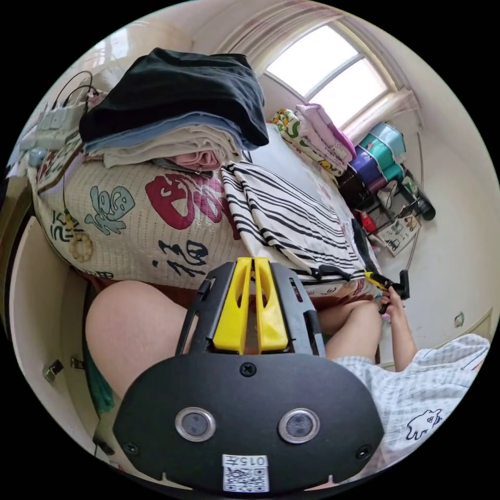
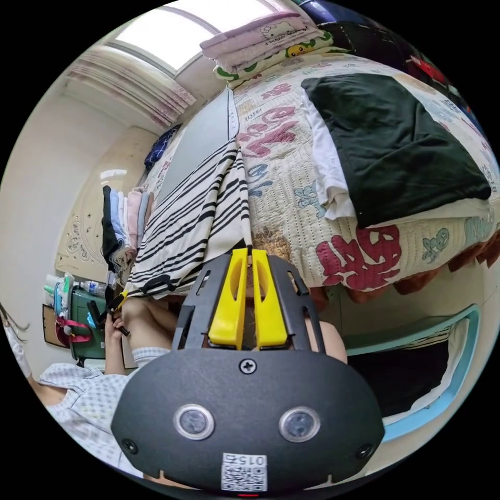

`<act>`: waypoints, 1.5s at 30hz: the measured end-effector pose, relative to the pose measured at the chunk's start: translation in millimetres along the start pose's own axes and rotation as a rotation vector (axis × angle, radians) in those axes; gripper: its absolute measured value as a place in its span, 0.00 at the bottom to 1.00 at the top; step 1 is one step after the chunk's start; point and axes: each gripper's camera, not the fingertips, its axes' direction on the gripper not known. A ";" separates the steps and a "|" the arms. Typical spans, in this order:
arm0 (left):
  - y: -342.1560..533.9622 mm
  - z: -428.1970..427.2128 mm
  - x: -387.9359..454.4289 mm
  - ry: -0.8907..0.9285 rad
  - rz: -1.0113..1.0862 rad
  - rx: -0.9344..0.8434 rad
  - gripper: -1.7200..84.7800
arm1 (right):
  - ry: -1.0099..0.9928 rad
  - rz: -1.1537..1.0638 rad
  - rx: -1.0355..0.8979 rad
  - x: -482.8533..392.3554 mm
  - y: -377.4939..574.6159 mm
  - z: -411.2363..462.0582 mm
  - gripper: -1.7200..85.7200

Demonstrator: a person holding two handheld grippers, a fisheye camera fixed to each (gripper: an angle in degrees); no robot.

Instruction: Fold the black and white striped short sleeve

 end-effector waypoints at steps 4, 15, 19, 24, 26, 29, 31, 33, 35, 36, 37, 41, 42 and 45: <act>-2.1 13.1 14.0 -0.047 -0.005 -0.053 0.05 | 0.058 -0.017 -0.034 21.0 20.6 27.7 0.05; -8.5 -2.9 128.6 -0.018 0.479 0.048 0.12 | 0.287 -0.640 0.223 -32.9 139.8 66.7 0.15; -8.2 31.9 181.6 -0.043 0.631 0.019 0.11 | 0.435 -0.839 0.273 -52.8 193.9 119.1 0.13; -1.4 85.7 219.8 -0.005 0.776 -0.121 0.11 | 0.365 -1.046 0.014 -43.6 226.4 190.1 0.14; -0.6 102.7 225.4 -0.001 0.801 -0.158 0.11 | 0.229 -1.024 -0.060 -27.3 222.7 196.5 0.14; -3.0 125.5 231.5 -0.003 0.864 -0.220 0.11 | 0.130 -0.944 -0.122 3.4 209.7 202.5 0.14; -6.0 143.4 234.4 -0.027 0.904 -0.295 0.10 | 0.128 -0.955 -0.171 20.5 207.0 213.1 0.13; -5.6 154.6 237.8 -0.060 0.942 -0.336 0.10 | 0.150 -0.983 -0.213 28.5 206.9 224.2 0.13; -4.3 163.0 241.2 -0.083 0.973 -0.359 0.09 | 0.163 -1.002 -0.240 34.8 205.0 234.7 0.13; -3.8 168.3 242.9 -0.088 0.989 -0.375 0.08 | 0.159 -1.010 -0.257 38.9 202.1 242.1 0.13; -4.3 173.2 244.1 -0.086 0.998 -0.390 0.07 | 0.160 -1.017 -0.281 42.6 197.9 250.1 0.12; -14.0 181.7 245.5 -0.053 1.020 -0.437 0.04 | 0.104 -1.016 -0.326 52.0 178.2 257.9 0.09; -19.4 181.2 244.4 -0.022 1.019 -0.438 0.03 | 0.083 -0.997 -0.345 56.6 168.8 259.5 0.07; -41.3 171.6 234.0 0.105 0.977 -0.398 0.03 | 0.040 -0.949 -0.362 66.7 144.3 257.6 0.04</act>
